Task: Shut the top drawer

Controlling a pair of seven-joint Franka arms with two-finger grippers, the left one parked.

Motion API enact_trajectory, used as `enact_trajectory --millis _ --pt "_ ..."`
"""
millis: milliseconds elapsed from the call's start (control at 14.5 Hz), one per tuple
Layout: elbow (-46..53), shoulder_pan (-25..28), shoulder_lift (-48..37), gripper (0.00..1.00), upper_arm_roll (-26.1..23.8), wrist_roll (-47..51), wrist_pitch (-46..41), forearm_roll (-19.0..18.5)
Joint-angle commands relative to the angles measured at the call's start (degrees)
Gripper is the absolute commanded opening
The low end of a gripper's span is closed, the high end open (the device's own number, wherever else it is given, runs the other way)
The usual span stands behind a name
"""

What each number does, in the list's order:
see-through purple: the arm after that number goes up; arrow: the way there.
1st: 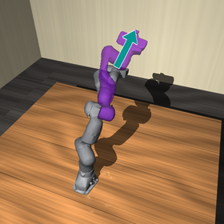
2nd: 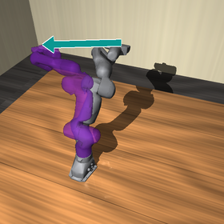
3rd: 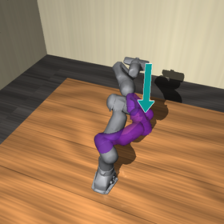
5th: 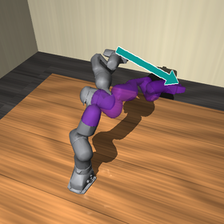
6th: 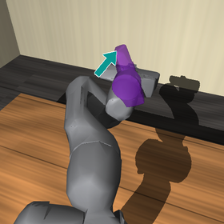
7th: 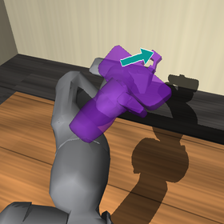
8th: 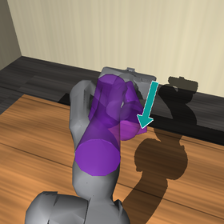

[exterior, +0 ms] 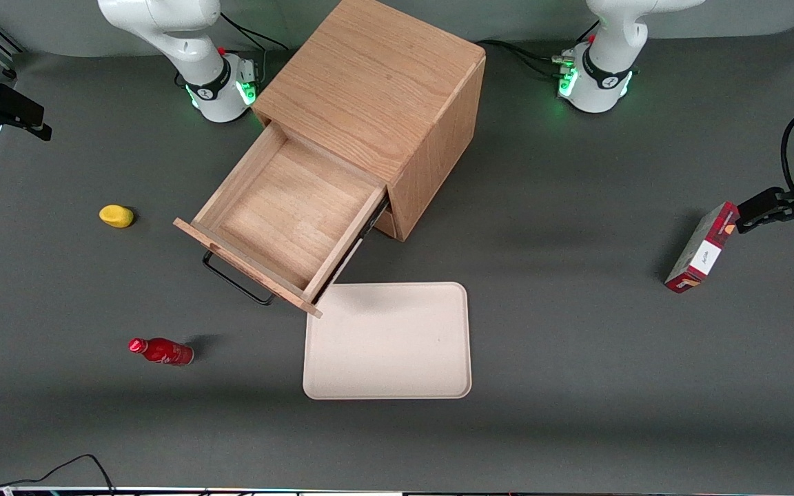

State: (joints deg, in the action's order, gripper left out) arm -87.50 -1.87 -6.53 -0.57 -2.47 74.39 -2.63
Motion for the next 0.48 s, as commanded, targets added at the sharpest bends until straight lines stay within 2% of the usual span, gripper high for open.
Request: enact_trajectory --millis 0,415 --pt "2.16 -0.07 1.35 1.00 -0.31 -1.13 -0.92 -1.24" --pt "3.13 -0.42 1.43 1.00 -0.14 -1.30 -0.92 -0.54"
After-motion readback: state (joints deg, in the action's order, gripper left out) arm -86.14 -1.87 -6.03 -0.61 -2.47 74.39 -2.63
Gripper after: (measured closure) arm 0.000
